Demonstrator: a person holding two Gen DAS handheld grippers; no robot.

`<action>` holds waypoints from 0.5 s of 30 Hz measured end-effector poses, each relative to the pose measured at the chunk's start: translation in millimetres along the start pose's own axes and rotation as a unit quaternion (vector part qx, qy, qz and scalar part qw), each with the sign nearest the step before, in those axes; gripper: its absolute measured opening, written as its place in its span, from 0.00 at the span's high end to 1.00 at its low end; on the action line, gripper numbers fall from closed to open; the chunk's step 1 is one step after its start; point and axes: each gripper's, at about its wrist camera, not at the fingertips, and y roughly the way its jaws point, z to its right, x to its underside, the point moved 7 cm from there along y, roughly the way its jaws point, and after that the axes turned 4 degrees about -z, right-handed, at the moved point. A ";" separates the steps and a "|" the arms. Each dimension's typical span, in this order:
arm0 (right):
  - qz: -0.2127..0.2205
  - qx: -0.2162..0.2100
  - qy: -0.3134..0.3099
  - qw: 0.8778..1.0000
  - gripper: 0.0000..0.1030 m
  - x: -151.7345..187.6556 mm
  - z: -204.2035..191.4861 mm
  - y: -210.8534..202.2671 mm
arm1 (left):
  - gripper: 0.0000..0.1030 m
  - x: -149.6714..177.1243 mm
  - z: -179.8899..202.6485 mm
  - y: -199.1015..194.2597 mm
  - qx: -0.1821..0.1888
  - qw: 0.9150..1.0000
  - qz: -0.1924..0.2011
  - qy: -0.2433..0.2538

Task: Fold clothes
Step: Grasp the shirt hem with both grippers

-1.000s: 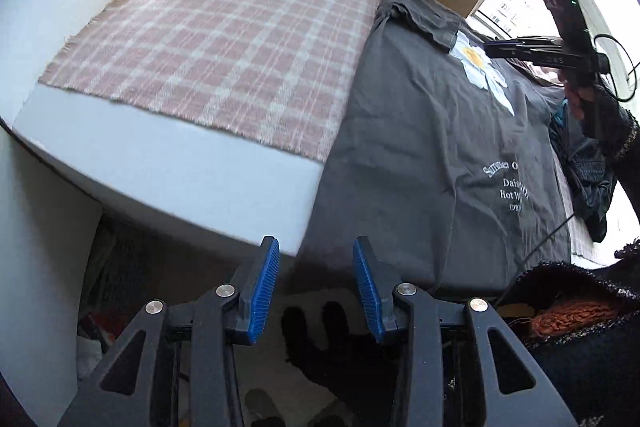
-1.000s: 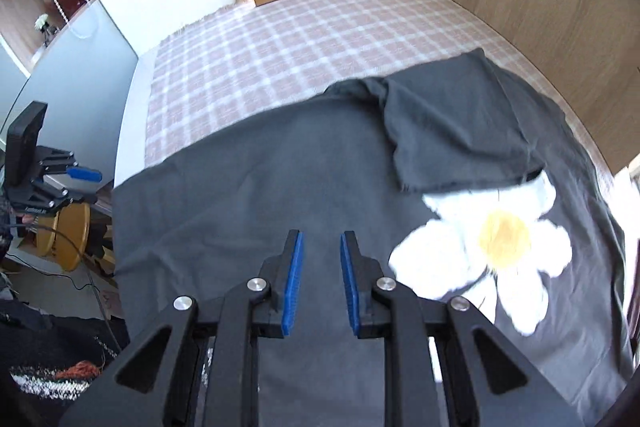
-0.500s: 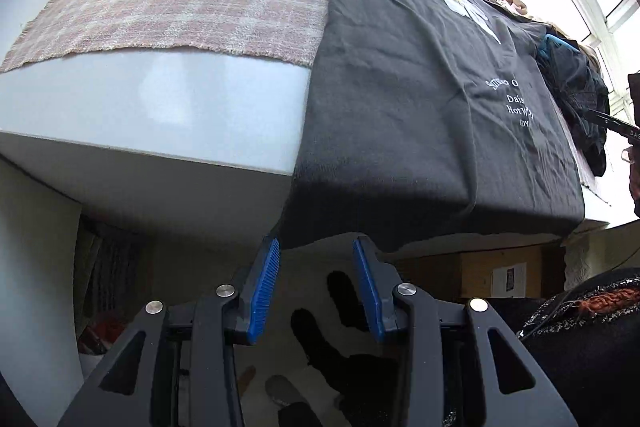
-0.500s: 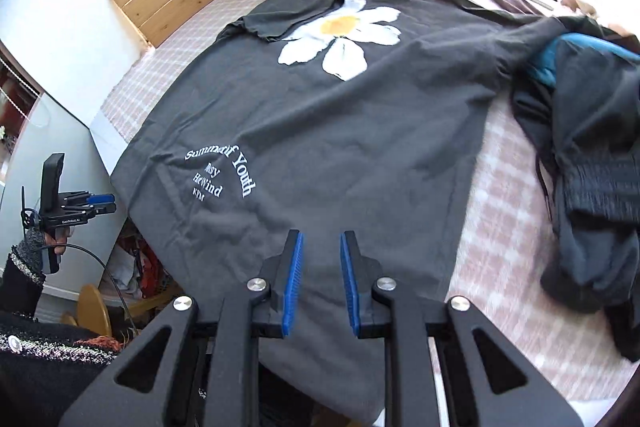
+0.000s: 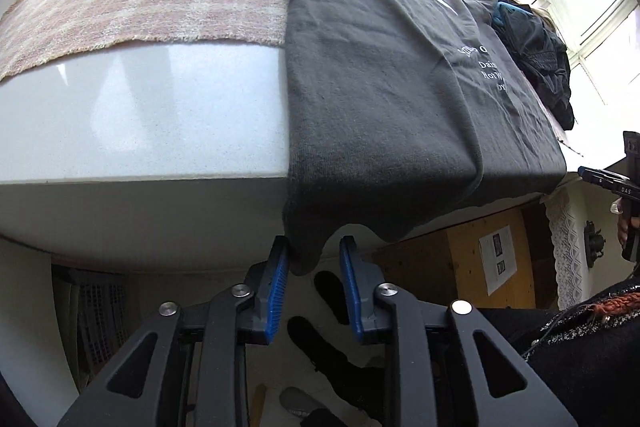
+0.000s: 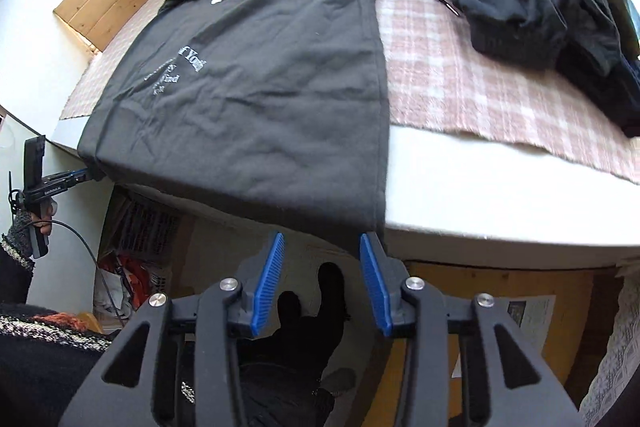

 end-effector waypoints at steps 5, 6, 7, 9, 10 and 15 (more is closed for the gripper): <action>-0.001 0.017 0.042 0.999 0.61 21.3 26.6 22.4 | 0.92 -3.2 8.3 -8.6 0.003 1.000 0.000 0.017; 0.000 0.013 0.049 0.999 0.61 22.3 29.4 25.9 | 0.92 -4.1 9.6 -10.4 0.003 1.000 0.000 0.020; 0.002 0.012 0.050 0.999 0.61 21.7 30.7 29.0 | 0.92 -5.1 10.8 -12.2 0.003 1.000 0.000 0.022; 0.005 0.010 0.052 0.999 0.61 20.5 33.2 35.0 | 0.92 -7.0 13.3 -15.8 0.002 1.000 -0.001 0.027; 0.005 0.012 0.051 0.999 0.61 19.1 33.8 38.2 | 0.92 -7.9 14.6 -17.6 0.002 1.000 -0.001 0.029; 0.002 0.019 0.040 0.999 0.61 12.7 34.6 53.2 | 0.93 -10.2 17.4 -27.1 0.001 0.999 -0.001 0.040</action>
